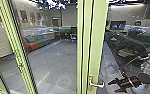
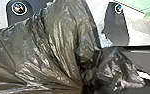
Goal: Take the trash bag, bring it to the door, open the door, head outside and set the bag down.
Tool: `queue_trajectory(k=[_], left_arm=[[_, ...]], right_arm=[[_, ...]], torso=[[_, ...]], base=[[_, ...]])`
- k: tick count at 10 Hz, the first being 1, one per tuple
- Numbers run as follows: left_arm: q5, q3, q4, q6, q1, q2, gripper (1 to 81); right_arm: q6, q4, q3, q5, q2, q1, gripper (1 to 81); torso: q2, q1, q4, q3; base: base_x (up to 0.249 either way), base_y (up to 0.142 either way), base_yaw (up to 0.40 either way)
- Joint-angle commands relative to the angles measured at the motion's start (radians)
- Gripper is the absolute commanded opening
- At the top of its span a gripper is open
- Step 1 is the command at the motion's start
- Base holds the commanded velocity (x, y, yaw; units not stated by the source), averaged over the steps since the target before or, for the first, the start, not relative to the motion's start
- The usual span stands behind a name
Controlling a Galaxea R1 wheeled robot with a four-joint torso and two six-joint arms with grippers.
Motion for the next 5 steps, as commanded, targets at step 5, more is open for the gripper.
queue_trajectory(k=[5], left_arm=[[0.083,0.006,-0.016,-0.006,-0.045,0.002,1.0]], right_arm=[[0.069,0.005,-0.207,-0.073,0.177,0.137,81.1]], torso=[[0.000,0.000,0.000,0.000]], base=[[0.000,0.000,0.000]])
